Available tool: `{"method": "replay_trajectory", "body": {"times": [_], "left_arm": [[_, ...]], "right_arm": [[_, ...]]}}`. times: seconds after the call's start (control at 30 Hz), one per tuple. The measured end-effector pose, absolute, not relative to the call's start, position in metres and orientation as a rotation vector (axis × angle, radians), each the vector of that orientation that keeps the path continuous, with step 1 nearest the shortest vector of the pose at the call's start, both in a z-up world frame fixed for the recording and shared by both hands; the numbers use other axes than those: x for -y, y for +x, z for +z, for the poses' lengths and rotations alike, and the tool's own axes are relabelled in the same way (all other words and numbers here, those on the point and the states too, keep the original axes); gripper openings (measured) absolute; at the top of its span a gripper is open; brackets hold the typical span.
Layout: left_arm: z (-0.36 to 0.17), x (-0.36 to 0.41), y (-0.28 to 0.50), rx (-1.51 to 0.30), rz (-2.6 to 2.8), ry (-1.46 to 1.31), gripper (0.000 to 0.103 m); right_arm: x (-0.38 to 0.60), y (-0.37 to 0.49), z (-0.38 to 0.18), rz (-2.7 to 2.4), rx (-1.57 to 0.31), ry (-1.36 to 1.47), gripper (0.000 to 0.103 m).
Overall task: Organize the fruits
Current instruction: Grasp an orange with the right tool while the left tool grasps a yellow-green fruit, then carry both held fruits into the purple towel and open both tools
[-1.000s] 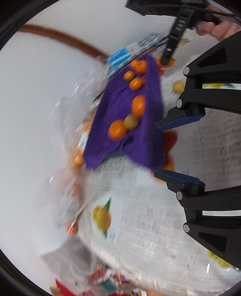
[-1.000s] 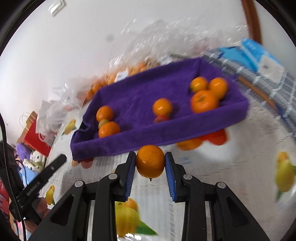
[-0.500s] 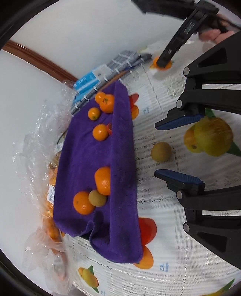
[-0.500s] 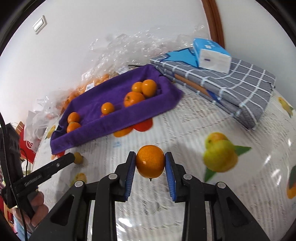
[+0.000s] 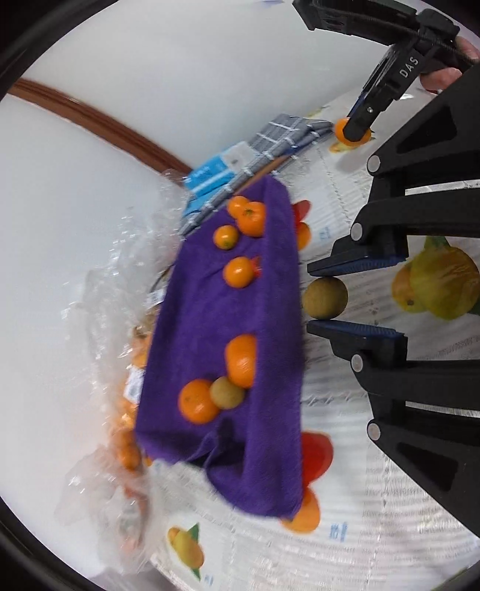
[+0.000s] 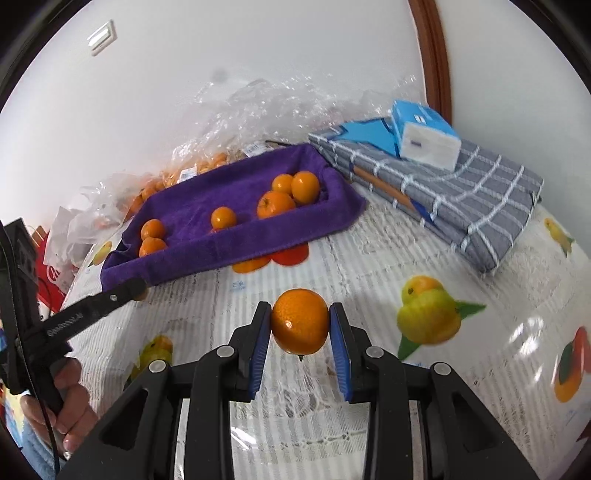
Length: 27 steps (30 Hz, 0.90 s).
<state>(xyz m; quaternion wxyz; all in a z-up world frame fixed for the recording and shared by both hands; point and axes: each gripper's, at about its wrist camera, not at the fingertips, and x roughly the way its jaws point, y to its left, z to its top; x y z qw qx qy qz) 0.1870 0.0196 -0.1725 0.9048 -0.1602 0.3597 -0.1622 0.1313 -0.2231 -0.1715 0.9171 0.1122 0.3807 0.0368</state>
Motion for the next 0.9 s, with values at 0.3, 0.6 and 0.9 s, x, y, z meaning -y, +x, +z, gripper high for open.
{"method": "replay_trajectory", "body": {"times": [0.3, 0.6, 0.9], "left_arm": [[-0.116, -0.06, 0.194, -0.628, -0.233, -0.36, 0.023], [-0.123, -0.055, 0.254, -0.628, -0.145, -0.364, 0.023], [-0.157, -0.038, 0.288, -0.662, -0.172, -0.366, 0.023]], "right_arm": [[0.208, 0.167, -0.135, 0.095, -0.693, 0.183, 0.032], [0.196, 0.233, -0.113, 0.127, -0.648, 0.178, 0.032], [0.166, 0.296, -0.14, 0.185, -0.679, 0.139, 0.032]]}}
